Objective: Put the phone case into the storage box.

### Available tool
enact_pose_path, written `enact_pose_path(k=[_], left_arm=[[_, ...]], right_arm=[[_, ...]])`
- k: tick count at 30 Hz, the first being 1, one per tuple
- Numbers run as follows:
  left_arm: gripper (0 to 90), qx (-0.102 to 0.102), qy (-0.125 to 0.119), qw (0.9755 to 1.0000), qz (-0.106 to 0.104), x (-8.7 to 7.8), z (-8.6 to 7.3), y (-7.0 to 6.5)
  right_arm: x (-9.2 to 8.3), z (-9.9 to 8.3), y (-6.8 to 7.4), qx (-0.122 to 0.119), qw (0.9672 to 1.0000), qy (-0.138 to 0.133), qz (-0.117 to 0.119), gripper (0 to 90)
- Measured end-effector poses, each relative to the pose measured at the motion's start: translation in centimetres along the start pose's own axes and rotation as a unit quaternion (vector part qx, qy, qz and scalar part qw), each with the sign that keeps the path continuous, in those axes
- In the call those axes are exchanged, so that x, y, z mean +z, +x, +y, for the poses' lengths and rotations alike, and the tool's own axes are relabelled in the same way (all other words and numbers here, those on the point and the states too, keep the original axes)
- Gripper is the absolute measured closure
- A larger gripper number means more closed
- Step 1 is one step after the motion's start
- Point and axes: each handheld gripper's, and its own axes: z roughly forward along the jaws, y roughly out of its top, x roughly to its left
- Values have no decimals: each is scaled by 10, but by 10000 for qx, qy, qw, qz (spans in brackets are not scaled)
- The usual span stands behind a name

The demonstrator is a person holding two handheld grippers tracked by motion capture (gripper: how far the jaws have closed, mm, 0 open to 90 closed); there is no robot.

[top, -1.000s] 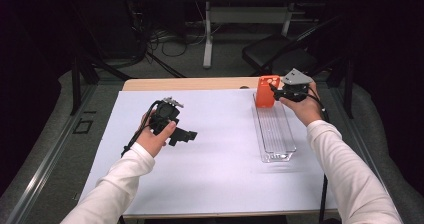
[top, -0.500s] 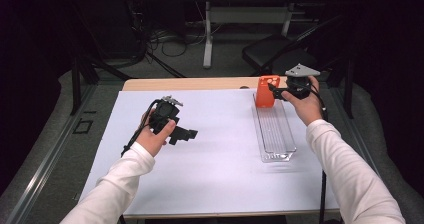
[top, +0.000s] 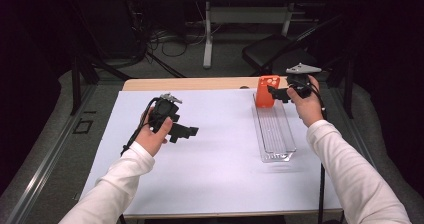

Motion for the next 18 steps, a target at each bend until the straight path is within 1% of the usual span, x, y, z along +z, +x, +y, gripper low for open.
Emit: enact_pose_path(k=[2, 5, 13, 18], left_arm=[[150, 7, -7, 10000, 0, 0, 0, 0], [150, 15, -8, 10000, -10, -1, 0, -2], [150, 130, -7, 9999, 7, -4, 1, -6], [150, 171, 11, 9999, 16, -6, 0, -8]], right_arm=[[-1, 0, 2, -8, 9999, 87, 82, 25], [-3, 1, 5, -55, 9998, 140, 164, 2], [-12, 6, 14, -89, 9994, 88, 337, 0], [-16, 6, 18, -22, 9990, 114, 433, 0]])
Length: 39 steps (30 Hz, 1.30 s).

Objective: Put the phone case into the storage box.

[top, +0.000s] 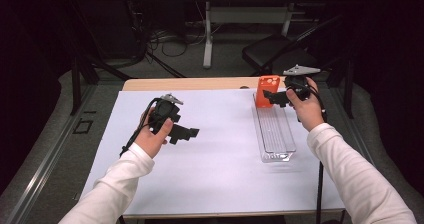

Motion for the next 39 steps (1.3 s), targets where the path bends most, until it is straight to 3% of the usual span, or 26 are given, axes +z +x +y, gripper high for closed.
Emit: enact_pose_path(k=[8, 18, 30, 39], left_arm=[[150, 102, -36, 9999, -1, -4, -5, -3], [150, 243, -106, 9996, -49, -10, -10, -5], [117, 295, -117, 9994, -103, -12, -16, -8], [116, 348, -121, 9992, -159, -7, -22, -12]], right_arm=[[-6, -1, 8, -8, 9998, 81, 192, 2], [-21, -3, 25, -291, 9979, 108, 568, 8], [-46, -1, 61, -706, 9922, 114, 1017, 8], [-55, -8, 80, -776, 9885, 90, 1292, 8]])
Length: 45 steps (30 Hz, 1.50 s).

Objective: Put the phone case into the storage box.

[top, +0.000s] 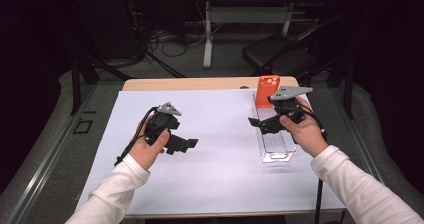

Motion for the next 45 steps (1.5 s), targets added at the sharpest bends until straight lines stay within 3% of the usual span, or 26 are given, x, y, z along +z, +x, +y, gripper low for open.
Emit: enact_pose_path(k=[8, 22, 31, 45], left_arm=[[115, 17, -43, 10000, -13, 7, -7, -2], [114, 6, -179, 9997, -184, 19, -22, -12], [115, -238, -495, 9983, -211, 23, -35, -14], [115, -401, -332, 9986, -48, 29, -51, -19]], right_arm=[[1, -7, 19, -69, 9997, -2, 236, 12], [-1, -21, 42, -62, 9991, -76, 417, 18], [-1, -40, 52, 68, 9989, -63, 458, 18], [-1, -69, 60, 320, 9987, 155, 363, 18]])
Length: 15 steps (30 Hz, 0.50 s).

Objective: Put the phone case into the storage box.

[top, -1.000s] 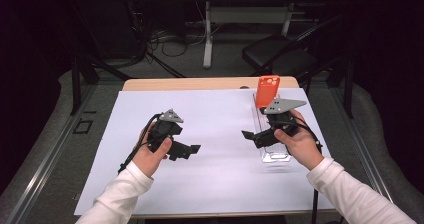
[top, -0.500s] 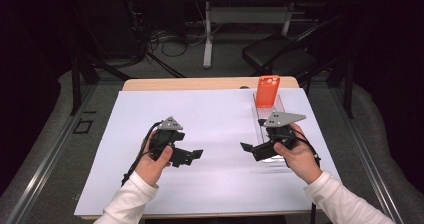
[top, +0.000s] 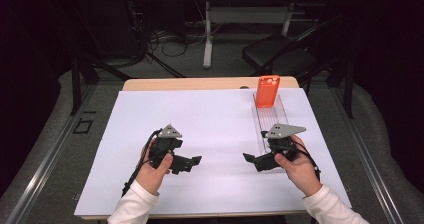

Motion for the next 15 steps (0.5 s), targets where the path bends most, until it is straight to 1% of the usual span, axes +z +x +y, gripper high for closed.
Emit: enact_pose_path(k=[2, 7, 9, 15], left_arm=[[115, -27, -5, 10000, 17, 0, -2, 0], [115, -119, 11, 9999, 56, 2, -7, 2], [115, -115, 24, 9999, 56, 1, -8, 3], [117, -111, -62, 9999, -8, 0, -12, 5]], right_arm=[[-1, -2, 1, 11, 10000, 56, -13, 18], [-3, -7, 6, 5, 10000, 68, -44, 18], [-3, -8, 8, -26, 10000, 71, -41, 18], [1, -17, 10, 35, 9999, 131, -14, 19]])
